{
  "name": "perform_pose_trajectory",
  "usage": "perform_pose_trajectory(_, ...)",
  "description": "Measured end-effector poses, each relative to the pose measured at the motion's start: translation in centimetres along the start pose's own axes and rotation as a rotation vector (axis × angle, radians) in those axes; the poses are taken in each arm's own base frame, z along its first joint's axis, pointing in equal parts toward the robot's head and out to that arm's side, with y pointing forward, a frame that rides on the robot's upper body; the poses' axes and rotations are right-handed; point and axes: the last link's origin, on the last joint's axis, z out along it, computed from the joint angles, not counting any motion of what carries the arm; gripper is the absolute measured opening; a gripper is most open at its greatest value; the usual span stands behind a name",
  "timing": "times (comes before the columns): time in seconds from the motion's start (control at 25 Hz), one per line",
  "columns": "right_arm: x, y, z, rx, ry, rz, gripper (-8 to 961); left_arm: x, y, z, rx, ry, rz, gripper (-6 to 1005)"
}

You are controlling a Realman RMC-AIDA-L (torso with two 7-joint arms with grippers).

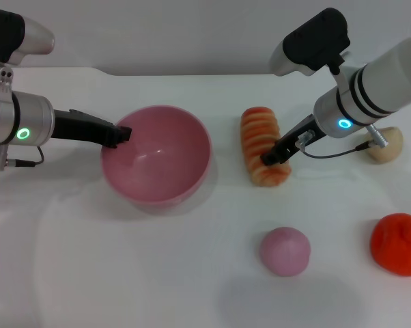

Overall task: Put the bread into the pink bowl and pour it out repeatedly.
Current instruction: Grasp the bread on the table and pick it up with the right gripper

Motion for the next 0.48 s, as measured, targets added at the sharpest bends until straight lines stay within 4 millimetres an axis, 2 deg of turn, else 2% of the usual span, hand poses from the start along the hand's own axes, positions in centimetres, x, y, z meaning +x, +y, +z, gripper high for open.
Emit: perform_pose_trajectory(0.48,-0.08,0.04,-0.01,-0.004,-0.006,0.005,310,0.13,0.11,0.05,-0.003,-0.001,0.004,48)
